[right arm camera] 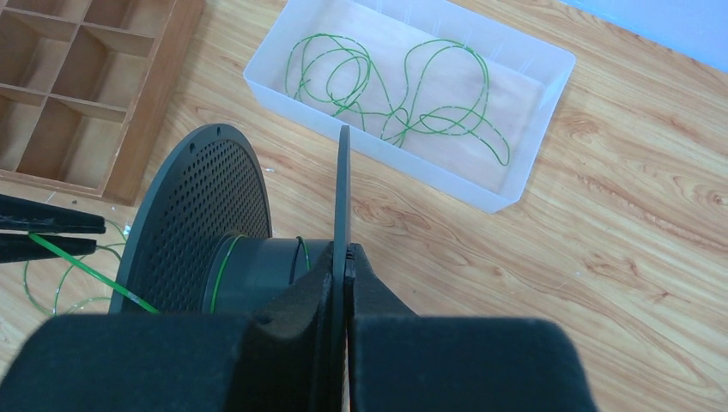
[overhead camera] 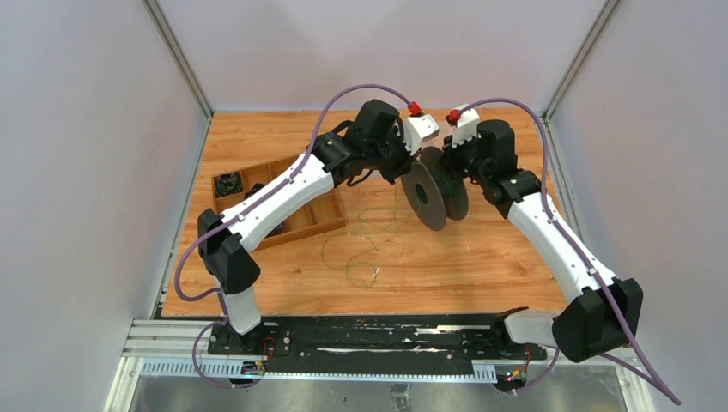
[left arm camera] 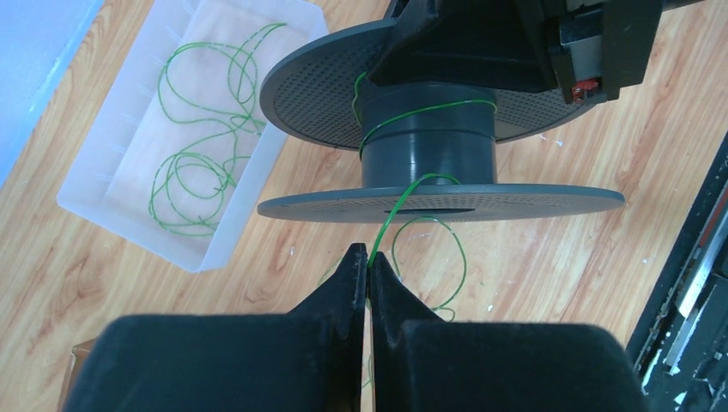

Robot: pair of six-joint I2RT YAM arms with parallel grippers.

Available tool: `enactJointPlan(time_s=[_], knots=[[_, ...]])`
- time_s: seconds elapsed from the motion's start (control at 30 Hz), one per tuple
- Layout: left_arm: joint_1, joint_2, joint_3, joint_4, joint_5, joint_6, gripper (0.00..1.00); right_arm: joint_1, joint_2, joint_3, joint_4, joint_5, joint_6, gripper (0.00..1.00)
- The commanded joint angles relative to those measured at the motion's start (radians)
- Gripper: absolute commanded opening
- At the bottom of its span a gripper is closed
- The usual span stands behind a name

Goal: Wrap the cables
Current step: Wrap the cable around the cable reel.

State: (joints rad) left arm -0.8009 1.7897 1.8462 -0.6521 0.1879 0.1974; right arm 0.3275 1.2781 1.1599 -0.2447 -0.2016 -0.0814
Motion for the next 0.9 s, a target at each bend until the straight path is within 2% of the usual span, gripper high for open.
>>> enactJointPlan(time_s=[0.0, 0.43, 0.87], knots=[[0.008, -0.041, 0.015, 0.002, 0.013, -0.006, 0.0, -0.011, -0.035, -0.01, 0.032, -0.012, -0.044, 0.01], [0.075, -0.032, 0.05, -0.018, 0.019, -0.007, 0.0, -0.011, -0.068, -0.034, 0.012, -0.087, -0.11, 0.01], [0.146, -0.068, -0.045, -0.006, 0.034, -0.002, 0.0, -0.013, -0.096, -0.026, -0.04, -0.178, -0.16, 0.01]])
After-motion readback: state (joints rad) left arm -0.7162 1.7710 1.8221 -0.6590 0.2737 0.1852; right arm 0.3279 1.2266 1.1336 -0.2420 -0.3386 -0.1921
